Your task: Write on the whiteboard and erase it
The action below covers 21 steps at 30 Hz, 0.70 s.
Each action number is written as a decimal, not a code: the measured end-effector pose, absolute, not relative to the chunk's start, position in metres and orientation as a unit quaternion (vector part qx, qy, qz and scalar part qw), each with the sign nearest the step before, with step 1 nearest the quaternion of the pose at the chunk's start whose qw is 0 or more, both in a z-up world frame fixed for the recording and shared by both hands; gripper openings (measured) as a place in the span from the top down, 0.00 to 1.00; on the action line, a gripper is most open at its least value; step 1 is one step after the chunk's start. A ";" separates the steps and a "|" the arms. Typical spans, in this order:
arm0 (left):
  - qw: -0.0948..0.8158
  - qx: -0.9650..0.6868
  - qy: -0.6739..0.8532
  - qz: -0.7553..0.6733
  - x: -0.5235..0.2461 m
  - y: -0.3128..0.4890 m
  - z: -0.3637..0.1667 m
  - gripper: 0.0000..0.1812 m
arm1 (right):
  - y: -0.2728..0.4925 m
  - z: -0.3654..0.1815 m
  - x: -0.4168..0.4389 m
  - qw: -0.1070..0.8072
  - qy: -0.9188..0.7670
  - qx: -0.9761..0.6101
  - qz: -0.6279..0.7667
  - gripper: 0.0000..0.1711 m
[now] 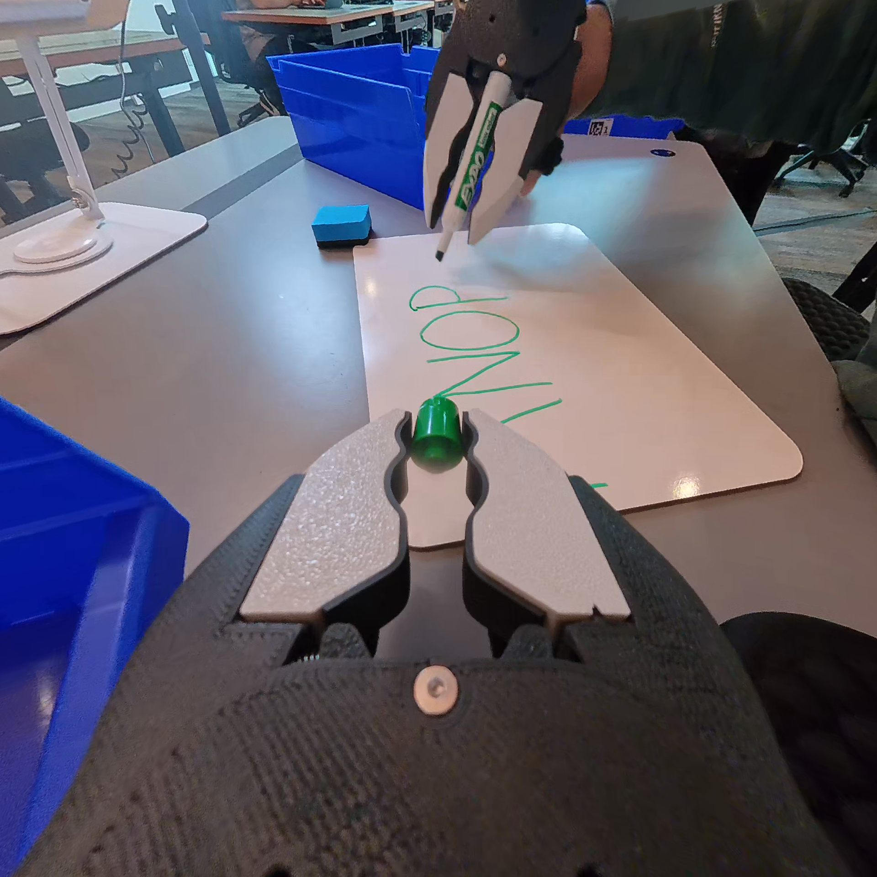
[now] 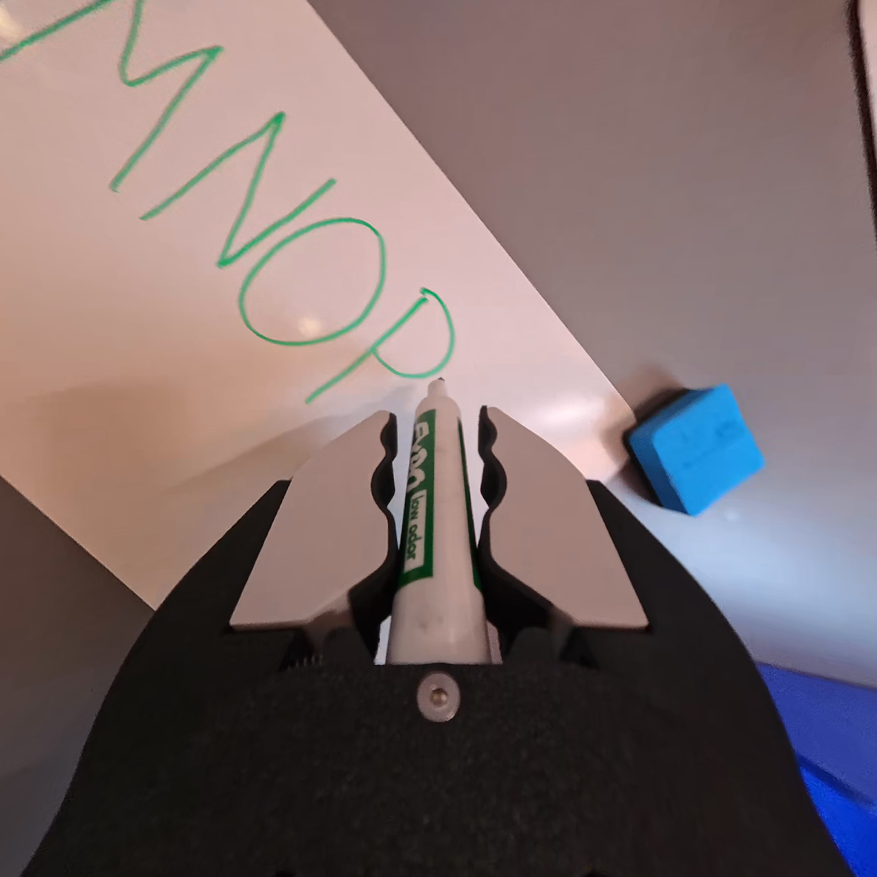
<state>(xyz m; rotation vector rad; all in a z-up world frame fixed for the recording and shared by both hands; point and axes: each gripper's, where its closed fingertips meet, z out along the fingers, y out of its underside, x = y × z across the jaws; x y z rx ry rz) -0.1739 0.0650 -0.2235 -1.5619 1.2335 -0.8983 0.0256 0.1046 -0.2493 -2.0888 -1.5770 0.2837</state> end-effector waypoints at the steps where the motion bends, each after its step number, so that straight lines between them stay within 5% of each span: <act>1: 0.460 -0.635 0.502 -0.366 -0.174 0.065 -0.224 0.89 | 0.108 -0.249 0.031 0.254 -0.572 -0.773 0.101 0.80; 21: 0.462 -0.638 0.497 -0.365 -0.176 0.067 -0.224 0.89 | 0.125 -0.265 0.025 0.232 -0.578 -0.778 0.083 0.80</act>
